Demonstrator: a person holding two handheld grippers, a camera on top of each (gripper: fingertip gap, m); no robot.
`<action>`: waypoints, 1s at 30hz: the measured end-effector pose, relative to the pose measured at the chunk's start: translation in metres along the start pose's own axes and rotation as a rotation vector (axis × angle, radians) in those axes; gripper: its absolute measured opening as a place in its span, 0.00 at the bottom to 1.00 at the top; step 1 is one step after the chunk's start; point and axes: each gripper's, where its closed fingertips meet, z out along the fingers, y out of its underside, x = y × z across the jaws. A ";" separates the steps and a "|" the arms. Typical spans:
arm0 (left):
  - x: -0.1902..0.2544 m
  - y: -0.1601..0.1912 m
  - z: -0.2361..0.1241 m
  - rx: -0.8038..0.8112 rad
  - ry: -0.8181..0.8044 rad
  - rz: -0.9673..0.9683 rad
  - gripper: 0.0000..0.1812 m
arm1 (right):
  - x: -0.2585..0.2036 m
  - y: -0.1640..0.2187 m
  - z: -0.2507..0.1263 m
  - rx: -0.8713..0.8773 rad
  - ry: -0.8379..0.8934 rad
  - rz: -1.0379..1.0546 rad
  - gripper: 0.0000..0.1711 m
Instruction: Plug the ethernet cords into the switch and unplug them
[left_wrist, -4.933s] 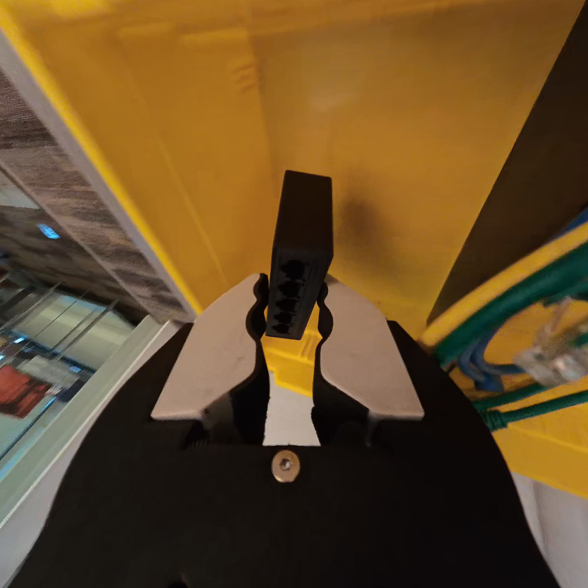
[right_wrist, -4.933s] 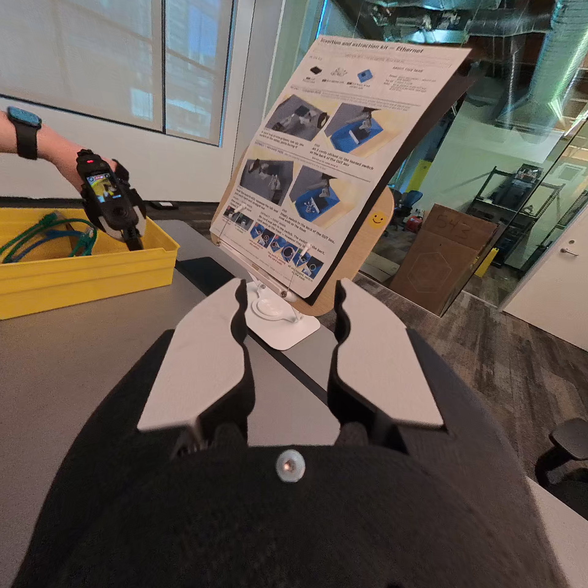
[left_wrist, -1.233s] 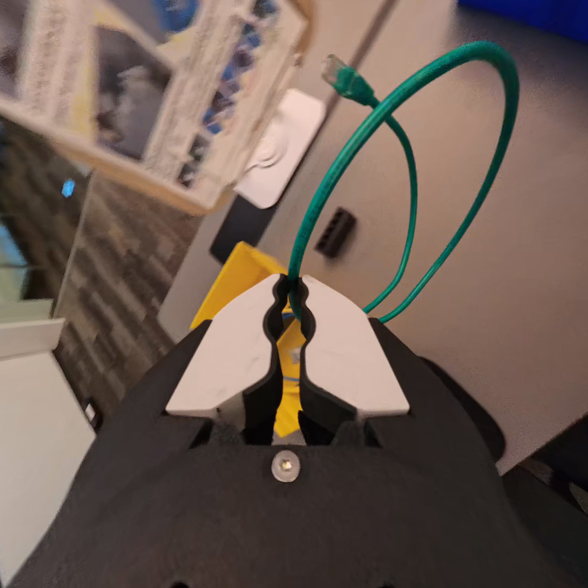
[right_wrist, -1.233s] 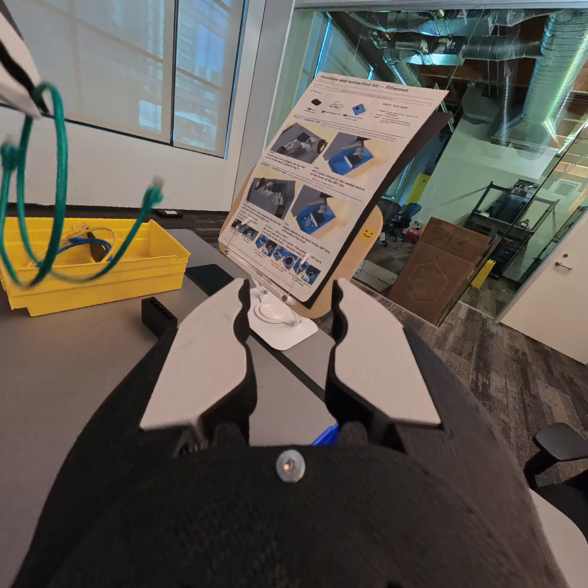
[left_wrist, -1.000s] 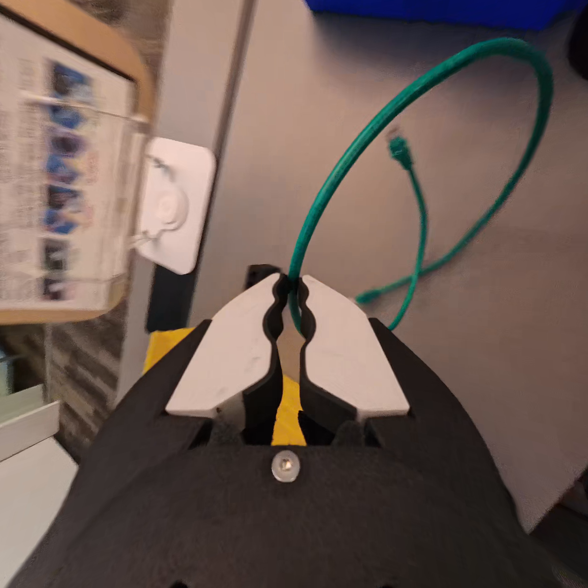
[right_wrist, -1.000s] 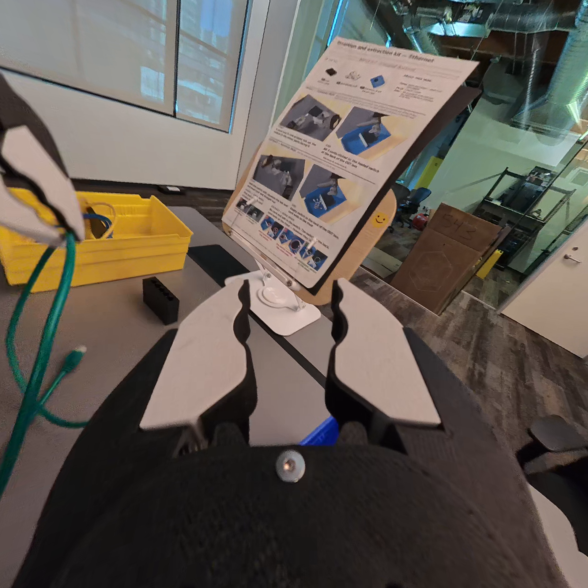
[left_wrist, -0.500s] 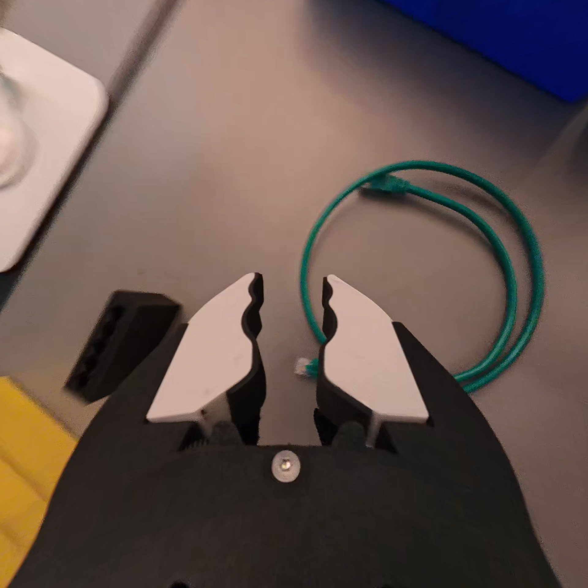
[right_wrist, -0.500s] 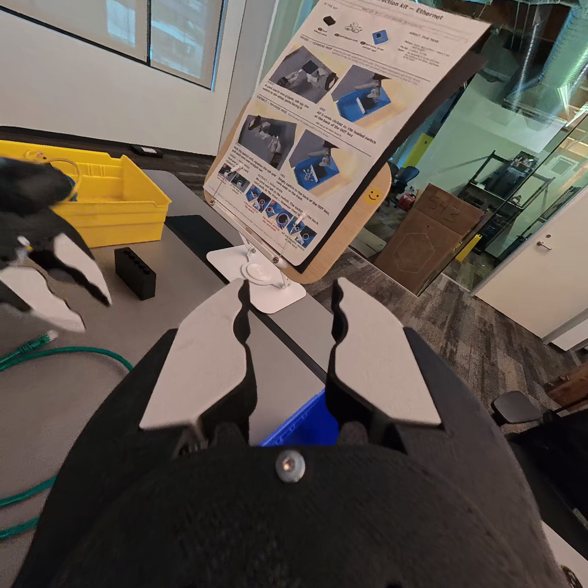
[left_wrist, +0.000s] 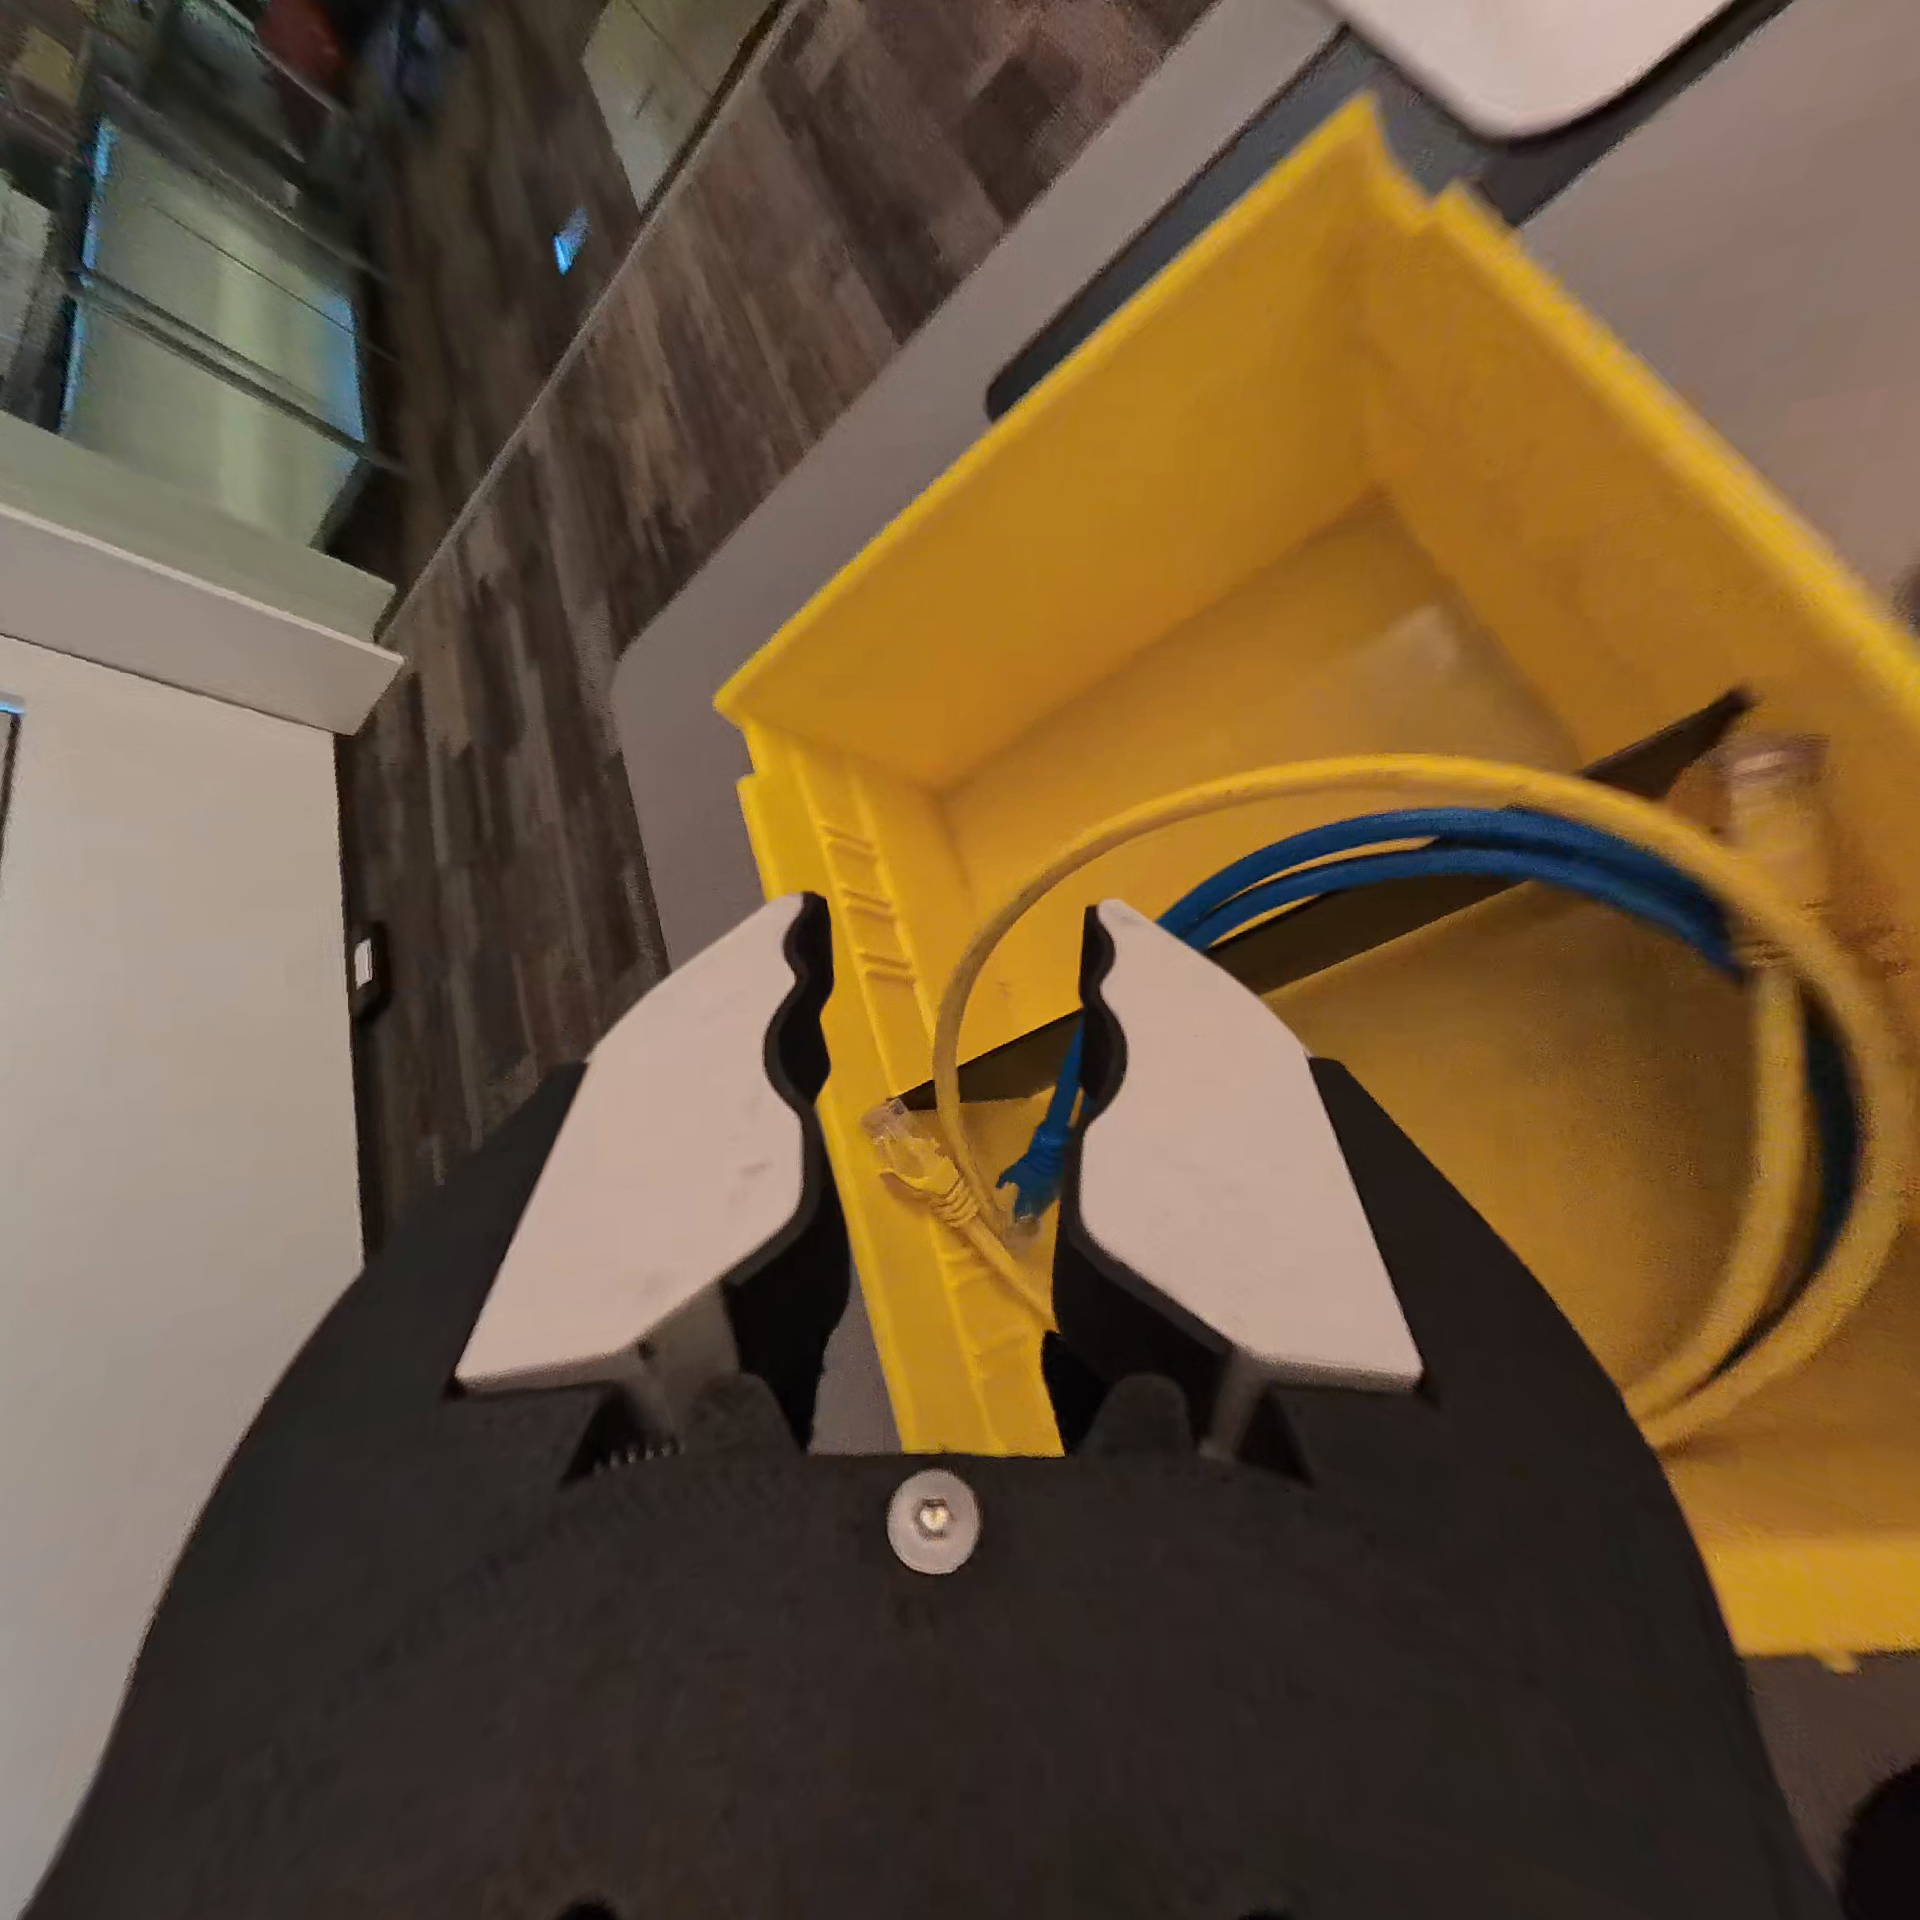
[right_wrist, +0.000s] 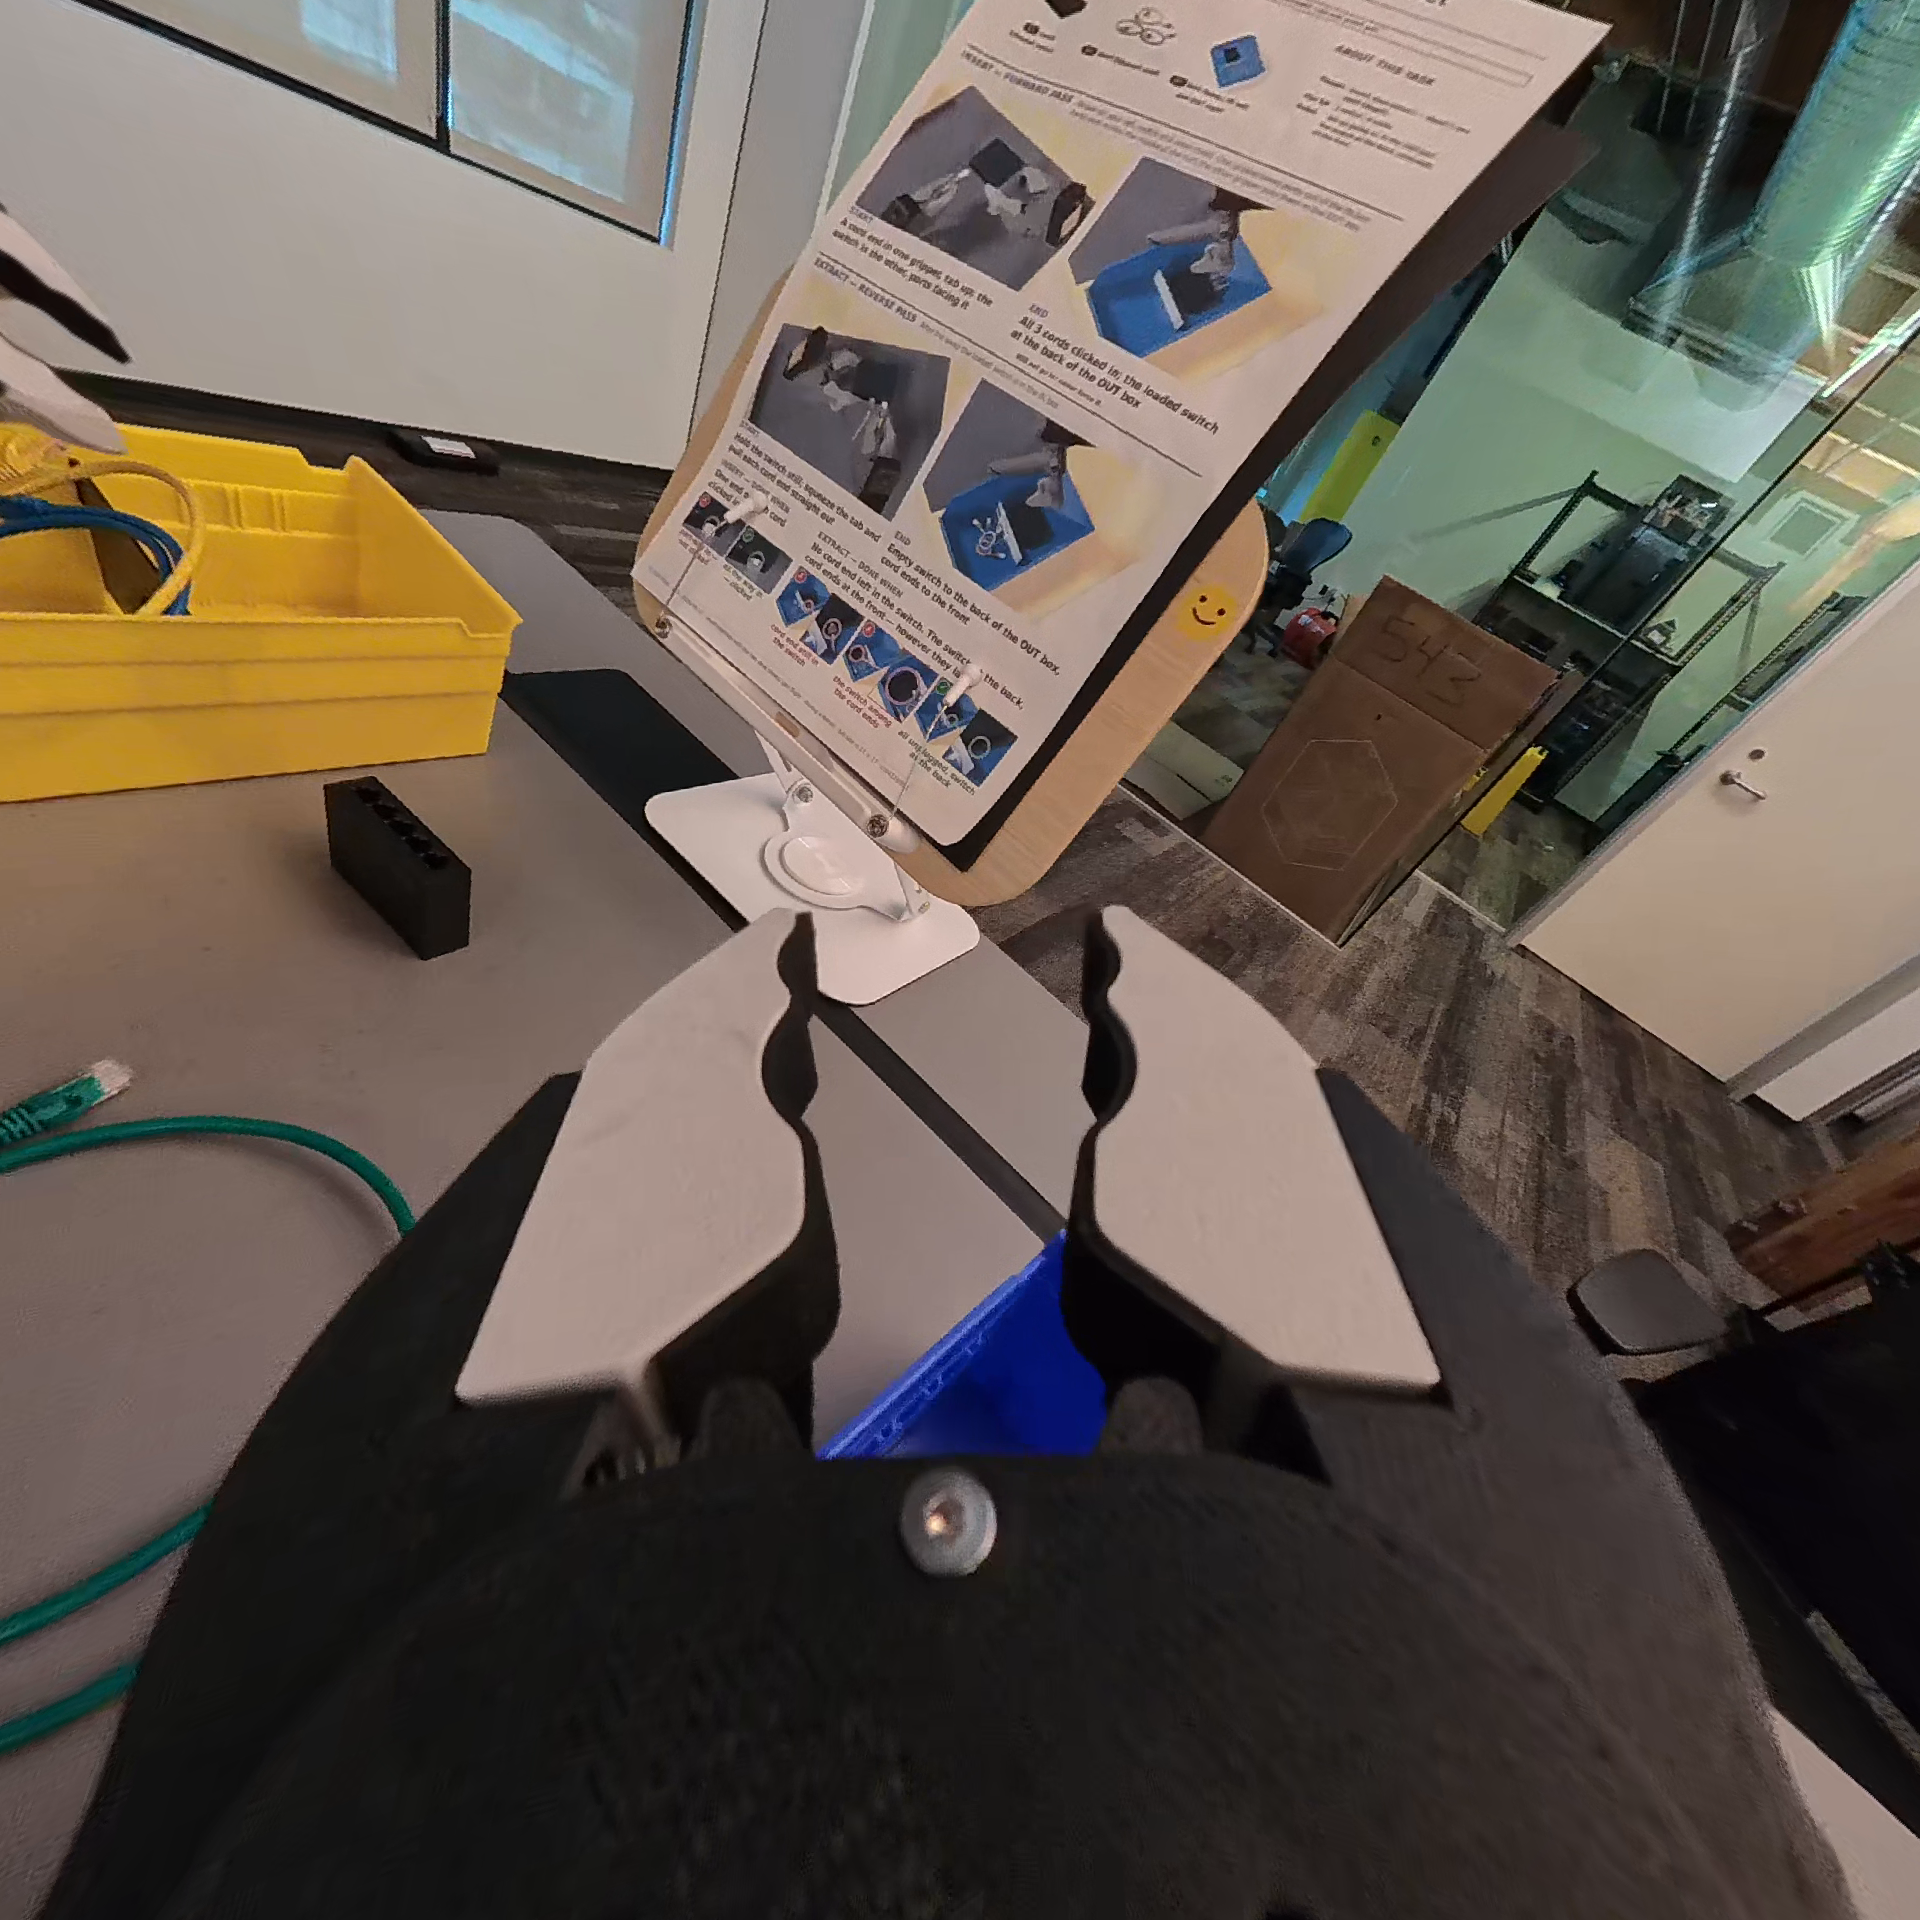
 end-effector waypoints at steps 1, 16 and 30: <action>0.000 0.007 0.007 -0.032 0.011 0.011 0.25 | 0.000 0.000 0.001 0.001 0.000 0.001 0.29; -0.022 0.022 0.014 -0.087 -0.132 0.190 0.03 | 0.001 0.004 0.002 -0.014 0.005 -0.019 0.29; -0.027 -0.123 -0.234 0.291 -0.472 0.385 0.03 | 0.003 0.000 -0.002 0.008 0.005 -0.004 0.29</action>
